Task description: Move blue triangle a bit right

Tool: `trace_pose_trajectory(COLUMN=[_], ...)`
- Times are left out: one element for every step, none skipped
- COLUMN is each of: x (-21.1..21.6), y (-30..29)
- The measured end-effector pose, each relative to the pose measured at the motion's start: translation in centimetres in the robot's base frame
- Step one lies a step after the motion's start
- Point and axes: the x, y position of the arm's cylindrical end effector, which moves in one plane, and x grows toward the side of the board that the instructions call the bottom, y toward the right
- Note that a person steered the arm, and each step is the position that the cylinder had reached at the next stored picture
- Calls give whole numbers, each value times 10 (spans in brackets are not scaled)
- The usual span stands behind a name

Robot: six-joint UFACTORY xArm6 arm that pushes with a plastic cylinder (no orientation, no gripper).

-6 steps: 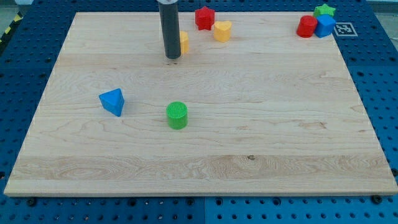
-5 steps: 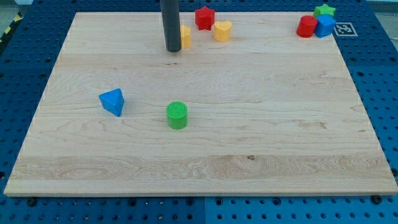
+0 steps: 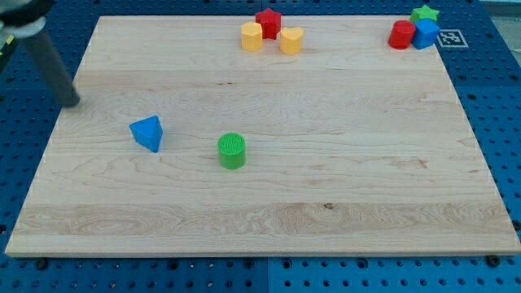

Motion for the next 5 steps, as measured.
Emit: trace_pose_trajectory(x=[48,44,20,34,62], y=[66,63,94,118,134])
